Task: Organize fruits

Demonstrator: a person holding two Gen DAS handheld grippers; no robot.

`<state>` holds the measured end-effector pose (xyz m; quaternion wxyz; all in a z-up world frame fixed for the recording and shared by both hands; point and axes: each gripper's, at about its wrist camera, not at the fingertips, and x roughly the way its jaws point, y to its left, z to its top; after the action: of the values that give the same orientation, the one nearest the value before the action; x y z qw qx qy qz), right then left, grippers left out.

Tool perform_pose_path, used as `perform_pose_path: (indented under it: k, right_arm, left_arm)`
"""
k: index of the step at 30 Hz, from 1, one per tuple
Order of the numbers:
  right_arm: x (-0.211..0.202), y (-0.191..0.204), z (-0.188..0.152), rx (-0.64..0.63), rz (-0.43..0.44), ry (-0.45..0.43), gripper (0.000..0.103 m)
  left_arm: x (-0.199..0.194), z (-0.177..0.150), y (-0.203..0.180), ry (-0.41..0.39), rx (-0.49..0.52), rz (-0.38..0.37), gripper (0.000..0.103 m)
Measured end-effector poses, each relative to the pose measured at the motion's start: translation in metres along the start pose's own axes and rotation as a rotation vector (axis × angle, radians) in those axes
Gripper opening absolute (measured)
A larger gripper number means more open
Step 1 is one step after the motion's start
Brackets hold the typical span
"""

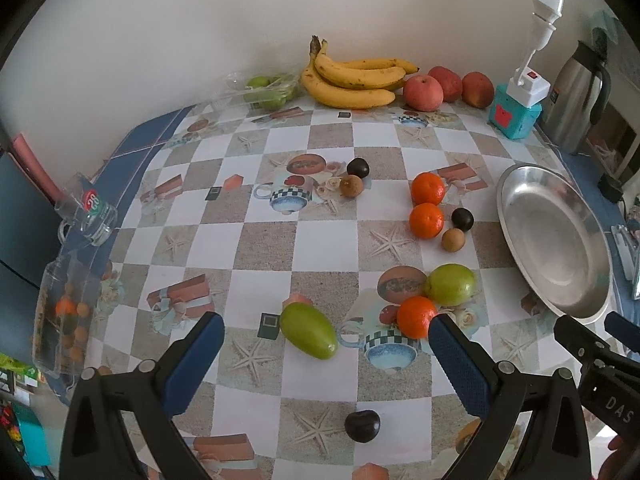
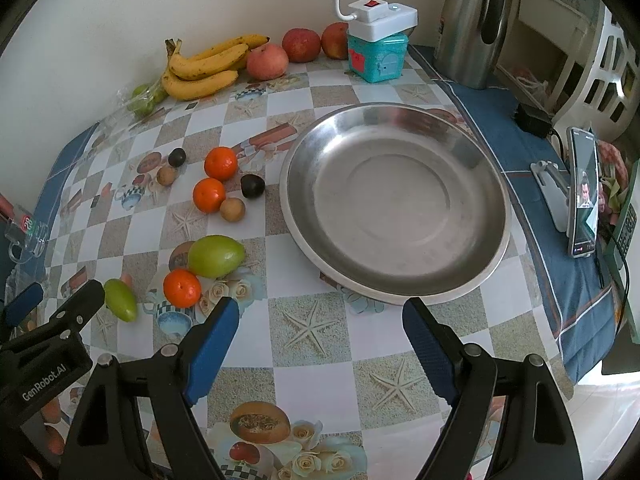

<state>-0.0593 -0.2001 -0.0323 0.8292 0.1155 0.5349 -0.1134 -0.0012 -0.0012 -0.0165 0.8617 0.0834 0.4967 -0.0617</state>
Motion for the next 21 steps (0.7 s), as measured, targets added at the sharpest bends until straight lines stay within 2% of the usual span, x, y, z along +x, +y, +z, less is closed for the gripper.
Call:
perform_pose_path:
  k: [21]
  right_arm:
    - [-0.0004, 0.0006, 0.0005, -0.002, -0.002, -0.001, 0.085]
  left_arm:
    - [0.0015, -0.0004, 0.0021, 0.015, -0.004, -0.004, 0.103]
